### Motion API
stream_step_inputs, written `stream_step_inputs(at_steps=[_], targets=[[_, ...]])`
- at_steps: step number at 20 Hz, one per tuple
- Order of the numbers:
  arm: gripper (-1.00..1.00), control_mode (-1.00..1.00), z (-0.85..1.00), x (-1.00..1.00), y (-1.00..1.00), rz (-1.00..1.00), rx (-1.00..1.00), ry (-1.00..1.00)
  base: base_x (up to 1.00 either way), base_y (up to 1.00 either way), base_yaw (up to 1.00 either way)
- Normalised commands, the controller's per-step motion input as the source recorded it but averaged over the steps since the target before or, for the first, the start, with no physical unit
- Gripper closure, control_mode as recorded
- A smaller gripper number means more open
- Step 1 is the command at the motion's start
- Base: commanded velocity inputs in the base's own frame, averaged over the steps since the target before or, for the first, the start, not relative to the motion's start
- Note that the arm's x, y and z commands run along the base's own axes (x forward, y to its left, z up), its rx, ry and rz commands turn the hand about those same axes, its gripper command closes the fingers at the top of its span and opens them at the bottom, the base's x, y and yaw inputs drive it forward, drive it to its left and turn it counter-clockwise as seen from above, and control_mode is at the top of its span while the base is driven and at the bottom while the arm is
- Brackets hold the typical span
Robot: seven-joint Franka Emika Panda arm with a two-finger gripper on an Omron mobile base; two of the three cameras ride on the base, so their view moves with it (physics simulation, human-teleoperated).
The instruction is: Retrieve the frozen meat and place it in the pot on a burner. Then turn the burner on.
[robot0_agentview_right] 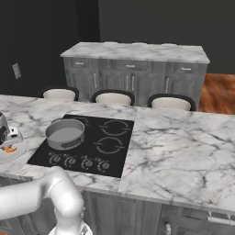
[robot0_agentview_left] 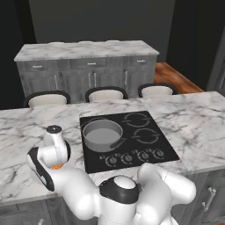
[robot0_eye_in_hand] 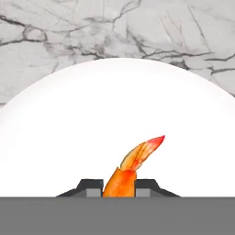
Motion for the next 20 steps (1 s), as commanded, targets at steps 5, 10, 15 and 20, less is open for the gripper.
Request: stream_step_inputs(at_steps=[5,10,15,20], targets=[[1.0,-1.0,0.55,-0.23,0.0,0.0,-0.06,-0.01,0.0,0.0,0.0],[1.0,-1.0,0.72,-0.12,-0.07,0.0,-0.12,0.0,0.0,0.0,0.0],[1.0,-1.0,0.64,0.0,-0.47,-0.02,-0.07,0.0,0.0,0.0,0.0],[1.0,-1.0,0.59,0.14,-0.58,-0.09,-0.11,0.0,0.0,0.0,0.0]])
